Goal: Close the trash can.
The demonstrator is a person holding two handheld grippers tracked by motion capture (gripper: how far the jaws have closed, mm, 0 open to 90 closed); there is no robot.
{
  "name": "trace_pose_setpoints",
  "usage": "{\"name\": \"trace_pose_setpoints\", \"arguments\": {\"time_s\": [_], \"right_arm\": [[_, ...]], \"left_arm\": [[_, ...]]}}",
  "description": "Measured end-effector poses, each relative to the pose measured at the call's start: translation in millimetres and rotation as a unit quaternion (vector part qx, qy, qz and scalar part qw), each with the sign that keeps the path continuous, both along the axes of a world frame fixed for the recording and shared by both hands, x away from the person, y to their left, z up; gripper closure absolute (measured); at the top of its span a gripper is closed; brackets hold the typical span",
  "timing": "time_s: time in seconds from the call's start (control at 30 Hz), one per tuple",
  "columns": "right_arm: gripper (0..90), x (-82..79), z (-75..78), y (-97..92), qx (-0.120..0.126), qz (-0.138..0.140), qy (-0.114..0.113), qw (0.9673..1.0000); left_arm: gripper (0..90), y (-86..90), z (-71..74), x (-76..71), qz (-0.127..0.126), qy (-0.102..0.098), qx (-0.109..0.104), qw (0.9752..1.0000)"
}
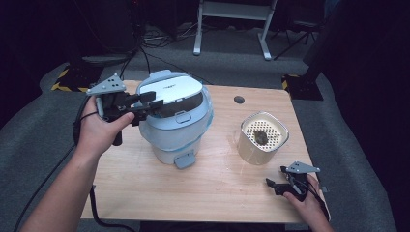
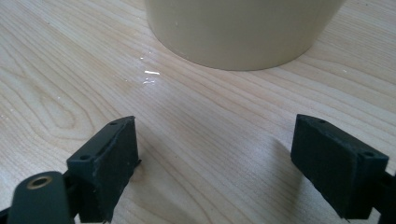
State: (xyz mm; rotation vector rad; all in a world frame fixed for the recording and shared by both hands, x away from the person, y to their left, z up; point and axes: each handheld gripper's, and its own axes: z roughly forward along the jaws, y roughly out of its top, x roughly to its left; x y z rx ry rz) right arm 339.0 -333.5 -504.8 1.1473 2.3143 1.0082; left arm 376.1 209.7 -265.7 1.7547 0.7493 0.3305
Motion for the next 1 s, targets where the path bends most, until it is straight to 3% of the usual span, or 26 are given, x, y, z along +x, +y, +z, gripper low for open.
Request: {"name": "trace_pose_setpoints", "arguments": {"time_s": [0.13, 0.23, 0.5, 0.83, 1.0], "right_arm": [[14.9, 0.0, 0.0, 0.0, 0.000, 0.000, 0.000, 1.0000], [15.0, 0.0, 0.0, 0.0, 0.000, 0.000, 0.000, 1.0000], [15.0, 0.0, 0.0, 0.0, 0.000, 0.000, 0.000, 1.0000], [15.0, 0.0, 0.0, 0.0, 0.000, 0.000, 0.000, 1.0000], [15.0, 0.0, 0.0, 0.0, 0.000, 0.000, 0.000, 1.0000]], "left_arm": [[59.7, -9.1, -4.4, 1.7, -0.006, 0.016, -0.001, 0.9998], [62.7, -13.2, -5.9, 5.3, -0.001, 0.014, 0.001, 0.9999], [73.1, -25.2, -11.2, 17.7, 0.023, 0.019, 0.039, 0.9988], [77.2, -40.0, -13.1, 21.5, 0.022, 0.001, 0.083, 0.9963], [82.6, -45.2, -13.6, 22.5, 0.021, -0.004, 0.091, 0.9956]]}}
